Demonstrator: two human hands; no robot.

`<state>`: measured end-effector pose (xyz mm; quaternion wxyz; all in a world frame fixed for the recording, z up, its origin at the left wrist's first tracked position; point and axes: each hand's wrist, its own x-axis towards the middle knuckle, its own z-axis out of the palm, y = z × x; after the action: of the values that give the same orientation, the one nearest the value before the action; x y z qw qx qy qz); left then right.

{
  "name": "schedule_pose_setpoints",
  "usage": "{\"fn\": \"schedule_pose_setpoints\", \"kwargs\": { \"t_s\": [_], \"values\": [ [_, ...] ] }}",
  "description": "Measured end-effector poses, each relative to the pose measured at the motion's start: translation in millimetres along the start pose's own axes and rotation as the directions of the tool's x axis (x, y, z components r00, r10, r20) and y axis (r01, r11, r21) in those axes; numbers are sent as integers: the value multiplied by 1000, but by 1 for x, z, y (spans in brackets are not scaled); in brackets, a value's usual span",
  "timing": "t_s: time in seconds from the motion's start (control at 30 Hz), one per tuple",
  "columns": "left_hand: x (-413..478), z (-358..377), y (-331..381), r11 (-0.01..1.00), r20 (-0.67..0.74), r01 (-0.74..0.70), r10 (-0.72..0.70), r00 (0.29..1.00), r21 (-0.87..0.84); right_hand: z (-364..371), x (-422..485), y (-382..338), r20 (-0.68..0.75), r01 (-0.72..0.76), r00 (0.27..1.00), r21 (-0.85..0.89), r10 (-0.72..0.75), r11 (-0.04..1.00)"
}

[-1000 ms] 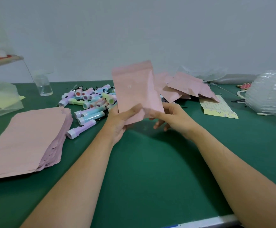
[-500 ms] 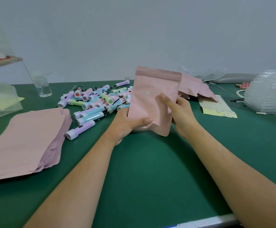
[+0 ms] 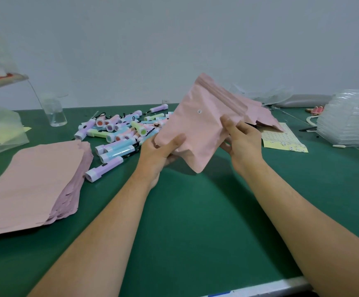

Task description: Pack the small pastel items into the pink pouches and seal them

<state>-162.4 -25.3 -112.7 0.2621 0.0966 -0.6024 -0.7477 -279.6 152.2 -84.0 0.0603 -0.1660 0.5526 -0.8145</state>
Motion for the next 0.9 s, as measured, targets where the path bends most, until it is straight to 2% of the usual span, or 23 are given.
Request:
{"fn": "schedule_pose_setpoints", "kwargs": {
  "t_s": [0.17,0.27,0.33,0.5,0.67,0.9],
  "values": [
    [-4,7,0,996,119,11,-22,993,91,2,1,5,-97,21,995,32,-18,999],
    [-5,7,0,990,152,39,-60,987,134,1,2,4,-94,32,995,22,-30,999],
    [-6,7,1,989,140,34,-55,989,145,0,2,2,-52,21,998,21,-20,1000],
    [-6,6,1,995,74,30,-37,997,98,-3,1,-3,139,-127,983,31,122,991],
    [-1,6,-1,993,18,49,-51,999,108,-2,0,-3,149,-159,978,101,143,982],
    [0,6,0,995,2,78,-78,997,58,-2,2,-3,156,-152,978,62,141,986]
  ]
}}
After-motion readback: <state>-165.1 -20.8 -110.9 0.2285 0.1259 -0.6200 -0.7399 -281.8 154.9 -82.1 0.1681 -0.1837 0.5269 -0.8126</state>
